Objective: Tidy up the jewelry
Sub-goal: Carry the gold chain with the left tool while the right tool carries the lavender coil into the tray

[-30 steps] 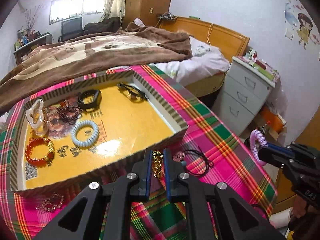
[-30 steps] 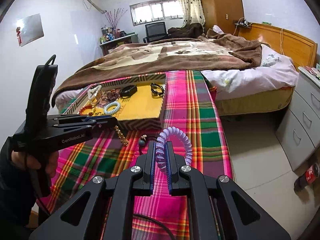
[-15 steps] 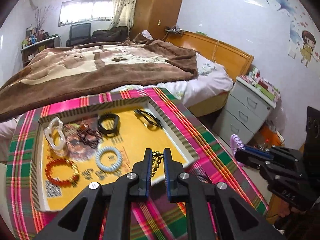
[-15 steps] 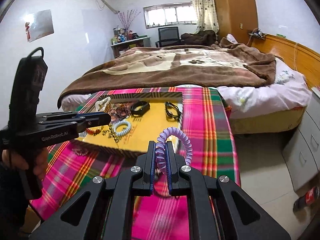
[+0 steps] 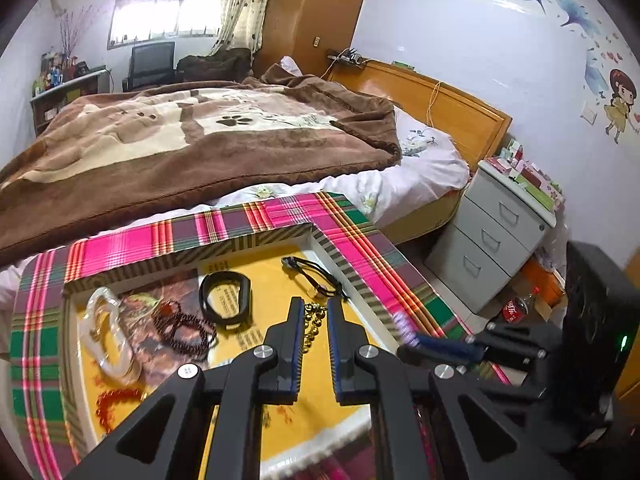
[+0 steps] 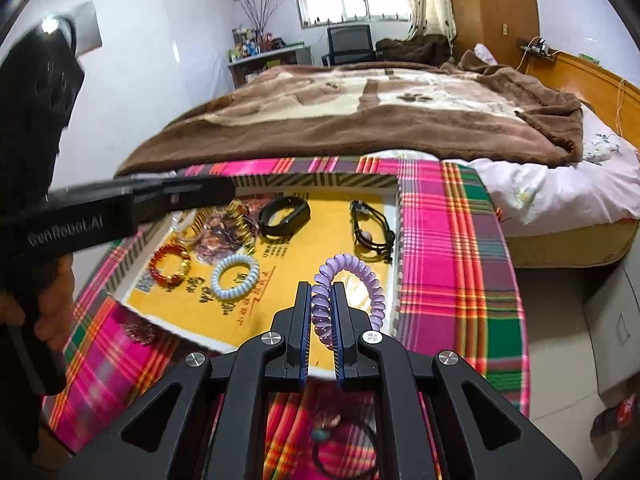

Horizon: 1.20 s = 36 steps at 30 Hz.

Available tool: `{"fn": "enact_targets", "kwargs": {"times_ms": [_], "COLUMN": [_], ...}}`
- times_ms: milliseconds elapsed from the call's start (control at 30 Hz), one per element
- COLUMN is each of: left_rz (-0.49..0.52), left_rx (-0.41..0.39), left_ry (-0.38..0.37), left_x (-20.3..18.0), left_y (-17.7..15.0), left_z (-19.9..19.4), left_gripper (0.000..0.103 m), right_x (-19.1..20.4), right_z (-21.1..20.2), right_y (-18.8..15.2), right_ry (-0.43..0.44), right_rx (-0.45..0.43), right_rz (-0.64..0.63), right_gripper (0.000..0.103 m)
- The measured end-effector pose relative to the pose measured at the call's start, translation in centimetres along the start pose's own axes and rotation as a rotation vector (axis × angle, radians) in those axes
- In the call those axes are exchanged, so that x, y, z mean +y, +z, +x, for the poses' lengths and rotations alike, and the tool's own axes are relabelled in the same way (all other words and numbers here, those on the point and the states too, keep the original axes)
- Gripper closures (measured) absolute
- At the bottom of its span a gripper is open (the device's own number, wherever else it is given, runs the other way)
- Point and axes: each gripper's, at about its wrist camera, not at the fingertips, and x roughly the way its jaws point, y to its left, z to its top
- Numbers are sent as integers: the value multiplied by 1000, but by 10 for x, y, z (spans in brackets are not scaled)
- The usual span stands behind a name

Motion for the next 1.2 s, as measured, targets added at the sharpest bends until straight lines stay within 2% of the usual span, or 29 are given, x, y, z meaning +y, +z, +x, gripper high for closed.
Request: {"fn": "enact_targets", "kwargs": {"times_ms": [167,500,933,1133,1200], "left_rz": [-2,-21,-77,-87,-84], "left_rx": [51,124,169,178,181], "left_ry": [-29,-22,4,7,8], "left_x": [8,23,40,42,42], "left_y": [8,10,9,8,7], "left_z": [34,88,113,116,116], "left_gripper": [92,92,92,92,87], "right_x": [2,2,3,2,1], "right_z": [24,54,66,67,67], "right_y": [0,-4,-5,-5,-5], "right_ry": [-2,-11,-11,-23,-18], "right_rx": [46,111,139,140,135], "right_rz": [-22,-57,-58,-60,-53], "right_gripper": [94,94,93,83,81]}}
